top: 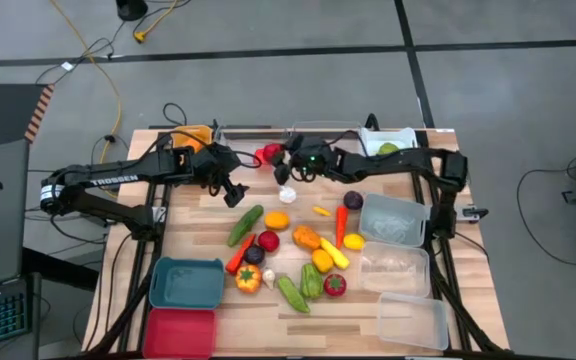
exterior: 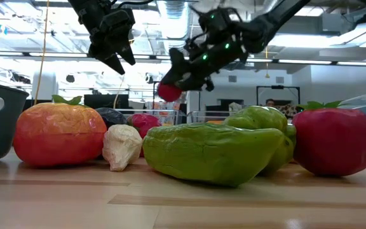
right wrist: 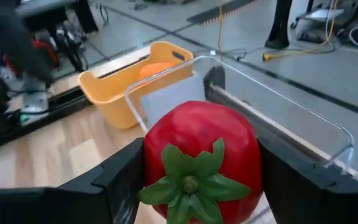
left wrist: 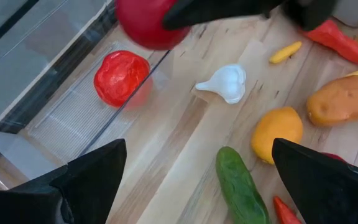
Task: Sort produce into baskets
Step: Put the red tomato into the left transparent bin, then put the green cucumber into the right transparent bin
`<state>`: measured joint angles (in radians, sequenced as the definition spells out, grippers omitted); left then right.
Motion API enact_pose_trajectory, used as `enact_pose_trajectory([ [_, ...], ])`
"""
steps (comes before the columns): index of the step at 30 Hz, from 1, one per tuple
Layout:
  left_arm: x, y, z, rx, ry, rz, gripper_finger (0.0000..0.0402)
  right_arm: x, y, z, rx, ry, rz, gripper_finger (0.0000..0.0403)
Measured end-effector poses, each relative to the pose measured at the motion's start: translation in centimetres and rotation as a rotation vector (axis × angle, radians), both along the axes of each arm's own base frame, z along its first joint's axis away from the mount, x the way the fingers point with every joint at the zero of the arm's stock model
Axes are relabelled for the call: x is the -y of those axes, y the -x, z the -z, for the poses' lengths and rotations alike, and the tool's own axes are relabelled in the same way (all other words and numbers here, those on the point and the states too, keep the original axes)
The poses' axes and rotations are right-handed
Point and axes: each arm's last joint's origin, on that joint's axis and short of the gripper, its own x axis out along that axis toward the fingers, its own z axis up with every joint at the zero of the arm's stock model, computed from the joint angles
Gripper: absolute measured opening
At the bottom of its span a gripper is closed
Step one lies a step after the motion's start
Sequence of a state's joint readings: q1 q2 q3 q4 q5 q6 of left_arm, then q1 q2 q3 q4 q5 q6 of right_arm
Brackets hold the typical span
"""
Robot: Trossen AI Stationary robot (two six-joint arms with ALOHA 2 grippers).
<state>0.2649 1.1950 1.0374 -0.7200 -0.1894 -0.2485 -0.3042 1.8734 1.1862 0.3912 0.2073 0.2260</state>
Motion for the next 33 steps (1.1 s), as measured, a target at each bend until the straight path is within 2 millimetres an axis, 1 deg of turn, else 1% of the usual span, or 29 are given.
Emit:
enact_pose_trajectory([
  [4, 0.0, 0.0, 0.0, 0.0, 0.0, 0.0, 0.0391, 1.2, -0.4, 0.7, 0.068, 0.022, 0.023, 0.0299],
  [8, 0.0, 0.0, 0.0, 0.001, 0.0, 0.001, 0.0391, 1.9, -0.5, 1.4, 0.071, 0.023, 0.041, 0.0299],
  [17, 0.0, 0.0, 0.0, 0.001, -0.002, 0.003, 0.0391, 2.2, -0.4, 1.3, 0.077, 0.025, 0.047, 0.0302],
  [21, 0.0, 0.0, 0.0, 0.001, -0.002, 0.003, 0.0391, 2.2, -0.3, 1.3, 0.075, 0.024, 0.047, 0.0323],
  [29, 0.0, 0.0, 0.0, 0.002, -0.004, 0.003, 0.0391, 2.2, -0.3, 1.3, 0.076, 0.024, 0.047, 0.0387],
  [33, 0.0, 0.0, 0.0, 0.001, 0.002, 0.007, 0.0391, 2.2, -0.3, 1.3, 0.077, 0.022, 0.048, 0.0397],
])
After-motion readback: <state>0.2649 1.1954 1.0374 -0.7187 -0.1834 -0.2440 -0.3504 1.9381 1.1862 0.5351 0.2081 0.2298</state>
